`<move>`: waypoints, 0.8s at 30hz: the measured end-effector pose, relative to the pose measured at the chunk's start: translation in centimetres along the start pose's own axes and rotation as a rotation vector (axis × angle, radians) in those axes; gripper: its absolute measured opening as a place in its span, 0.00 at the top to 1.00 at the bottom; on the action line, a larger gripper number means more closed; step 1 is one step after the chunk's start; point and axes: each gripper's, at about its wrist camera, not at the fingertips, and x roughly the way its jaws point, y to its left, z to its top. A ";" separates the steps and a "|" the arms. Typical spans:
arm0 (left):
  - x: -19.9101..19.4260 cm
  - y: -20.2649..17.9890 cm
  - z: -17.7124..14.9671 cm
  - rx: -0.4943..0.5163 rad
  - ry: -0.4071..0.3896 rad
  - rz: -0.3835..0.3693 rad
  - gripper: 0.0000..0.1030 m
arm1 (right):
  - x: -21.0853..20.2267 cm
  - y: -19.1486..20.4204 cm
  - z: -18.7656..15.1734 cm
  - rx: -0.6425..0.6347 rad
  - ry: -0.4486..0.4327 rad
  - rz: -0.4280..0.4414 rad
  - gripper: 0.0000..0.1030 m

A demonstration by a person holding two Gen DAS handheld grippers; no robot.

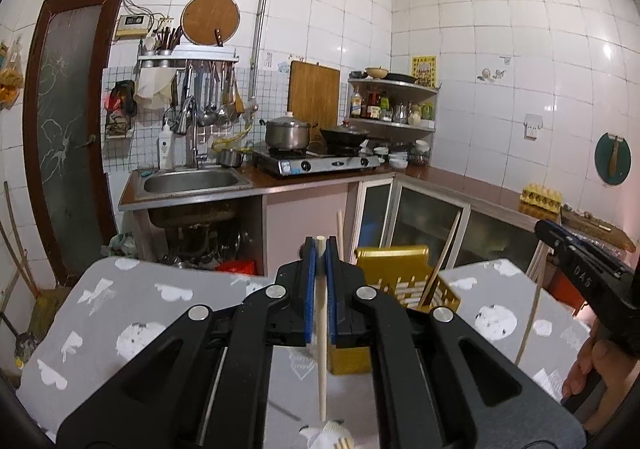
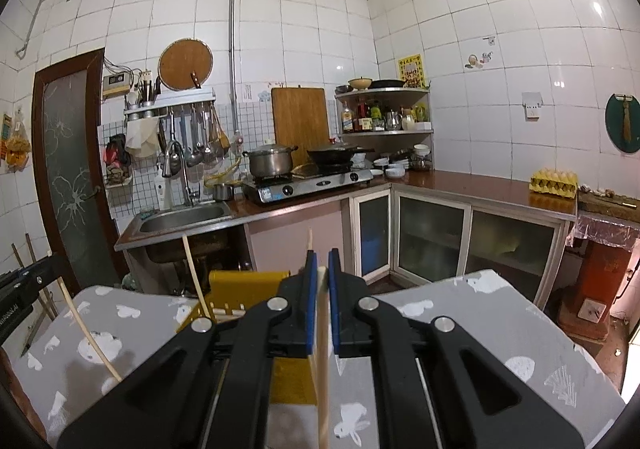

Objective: Organize utensils
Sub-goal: 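Insert the left tool's chopstick into the holder and open it while the right tool releases its own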

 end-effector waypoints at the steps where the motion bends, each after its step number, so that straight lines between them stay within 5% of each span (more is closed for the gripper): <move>1: 0.0 -0.1 0.7 -0.002 -0.007 -0.006 0.96 | 0.2 0.0 0.4 0.003 -0.002 0.003 0.94; 14: 3.1 -3.1 10.1 -0.003 -0.138 -0.045 0.96 | 3.9 1.4 8.8 0.061 -0.154 0.033 0.94; 24: 10.9 -4.3 7.7 0.016 -0.063 -0.062 0.96 | 10.1 2.5 8.0 0.048 -0.202 0.047 0.94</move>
